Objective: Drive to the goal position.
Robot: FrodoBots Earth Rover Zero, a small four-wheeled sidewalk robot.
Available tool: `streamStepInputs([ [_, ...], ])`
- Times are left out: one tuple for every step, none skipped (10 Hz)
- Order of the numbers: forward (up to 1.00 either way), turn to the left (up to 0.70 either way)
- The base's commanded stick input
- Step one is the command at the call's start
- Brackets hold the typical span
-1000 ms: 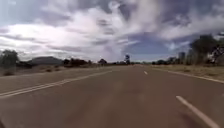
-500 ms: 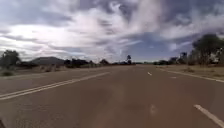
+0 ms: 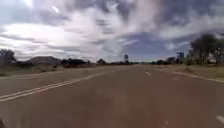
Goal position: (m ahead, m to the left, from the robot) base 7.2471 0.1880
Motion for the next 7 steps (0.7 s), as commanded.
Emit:
streamStepInputs([
  [1.00,0.00],
  [1.00,0.00],
  [1.00,0.00],
  [1.00,0.00],
  [1.00,-0.07],
  [1.00,-0.15],
  [1.00,-0.23],
])
